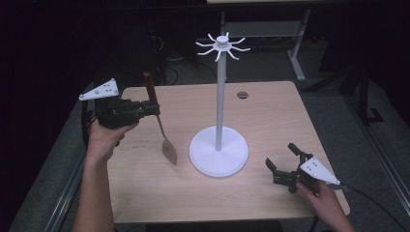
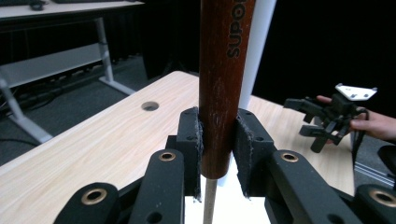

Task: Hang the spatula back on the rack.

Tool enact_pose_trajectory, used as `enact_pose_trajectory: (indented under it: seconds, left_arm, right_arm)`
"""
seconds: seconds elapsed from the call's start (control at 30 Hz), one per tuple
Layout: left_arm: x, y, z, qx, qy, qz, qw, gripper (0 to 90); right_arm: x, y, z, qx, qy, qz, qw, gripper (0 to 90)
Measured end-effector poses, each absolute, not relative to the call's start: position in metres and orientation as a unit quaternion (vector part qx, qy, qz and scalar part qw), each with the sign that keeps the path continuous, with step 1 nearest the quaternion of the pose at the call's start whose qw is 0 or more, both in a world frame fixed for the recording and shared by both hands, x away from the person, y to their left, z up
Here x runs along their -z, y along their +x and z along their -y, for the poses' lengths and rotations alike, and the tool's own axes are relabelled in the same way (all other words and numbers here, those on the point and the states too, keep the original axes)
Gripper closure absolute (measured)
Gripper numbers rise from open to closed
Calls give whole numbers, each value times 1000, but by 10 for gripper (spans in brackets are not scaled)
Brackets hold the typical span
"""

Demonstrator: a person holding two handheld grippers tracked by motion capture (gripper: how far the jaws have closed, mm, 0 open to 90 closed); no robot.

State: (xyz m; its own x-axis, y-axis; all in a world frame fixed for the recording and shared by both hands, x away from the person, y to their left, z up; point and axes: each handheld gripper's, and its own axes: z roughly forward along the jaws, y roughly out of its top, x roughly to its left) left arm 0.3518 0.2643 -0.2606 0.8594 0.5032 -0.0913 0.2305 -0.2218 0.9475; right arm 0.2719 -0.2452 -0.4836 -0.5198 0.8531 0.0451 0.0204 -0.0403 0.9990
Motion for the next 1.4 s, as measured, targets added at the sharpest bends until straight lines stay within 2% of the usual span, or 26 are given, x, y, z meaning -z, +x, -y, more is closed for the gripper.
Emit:
enact_pose_trajectory:
  seconds: [0.8, 1.4]
  left_arm:
    - [217, 355, -212, -115, 787, -163, 584, 731]
    - [202, 363, -181, -109, 798, -140, 576, 731]
  right_arm:
    - [484, 272, 245, -626, 360, -607, 333, 0]
    - [484, 272, 245, -625, 359, -607, 333, 0]
